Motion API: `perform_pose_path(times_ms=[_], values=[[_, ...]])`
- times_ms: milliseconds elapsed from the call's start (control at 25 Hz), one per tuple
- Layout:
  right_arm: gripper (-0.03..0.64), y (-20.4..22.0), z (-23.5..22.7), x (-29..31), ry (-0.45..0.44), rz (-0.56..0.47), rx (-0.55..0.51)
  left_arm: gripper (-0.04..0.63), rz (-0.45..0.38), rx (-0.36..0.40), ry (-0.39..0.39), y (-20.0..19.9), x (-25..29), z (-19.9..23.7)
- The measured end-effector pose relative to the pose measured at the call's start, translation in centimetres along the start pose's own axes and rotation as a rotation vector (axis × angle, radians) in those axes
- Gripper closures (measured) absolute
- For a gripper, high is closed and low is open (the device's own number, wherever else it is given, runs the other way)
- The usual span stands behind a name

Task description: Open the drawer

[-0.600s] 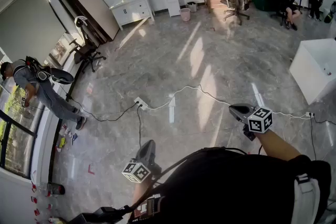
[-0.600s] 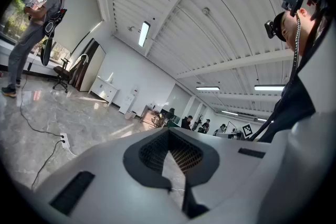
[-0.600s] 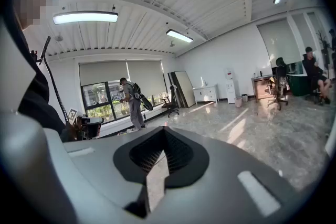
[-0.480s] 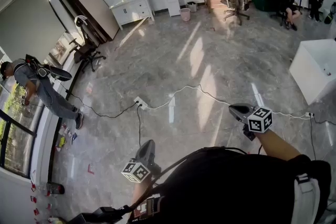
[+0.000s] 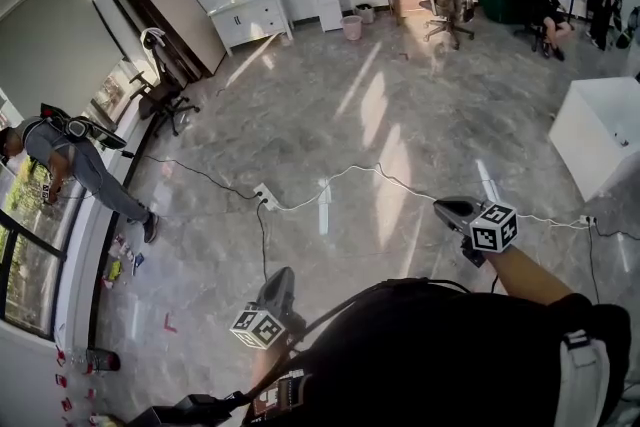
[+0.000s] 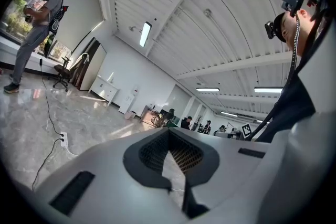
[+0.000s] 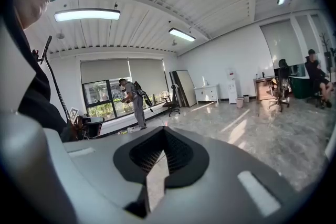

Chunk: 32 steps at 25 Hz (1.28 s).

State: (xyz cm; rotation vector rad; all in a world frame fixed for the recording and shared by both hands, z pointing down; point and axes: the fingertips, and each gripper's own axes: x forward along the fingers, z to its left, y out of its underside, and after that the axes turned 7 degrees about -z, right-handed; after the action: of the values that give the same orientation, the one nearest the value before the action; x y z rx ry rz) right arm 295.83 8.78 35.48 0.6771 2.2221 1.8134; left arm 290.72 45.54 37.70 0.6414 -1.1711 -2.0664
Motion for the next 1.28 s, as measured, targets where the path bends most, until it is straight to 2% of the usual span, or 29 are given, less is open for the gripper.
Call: perform_pose_path(times_ms=[440, 680, 1280], values=[[0.617, -0.5, 0.8, 1.9, 0.013, -0.002, 0.008, 0.604, 0.006, -0.006, 0.012, -1.3, 0.0, 1.4], [0.617, -0.3, 1.1, 2.8, 0.018, -0.001, 0.045, 0.604, -0.006, -0.007, 0.013, -1.7, -0.7, 2.4], [0.615, -1.1, 5.6, 8.0, 0.022, -0.033, 0.039, 0.604, -0.028, -0.018, -0.004, -4.7, -5.7, 7.6]])
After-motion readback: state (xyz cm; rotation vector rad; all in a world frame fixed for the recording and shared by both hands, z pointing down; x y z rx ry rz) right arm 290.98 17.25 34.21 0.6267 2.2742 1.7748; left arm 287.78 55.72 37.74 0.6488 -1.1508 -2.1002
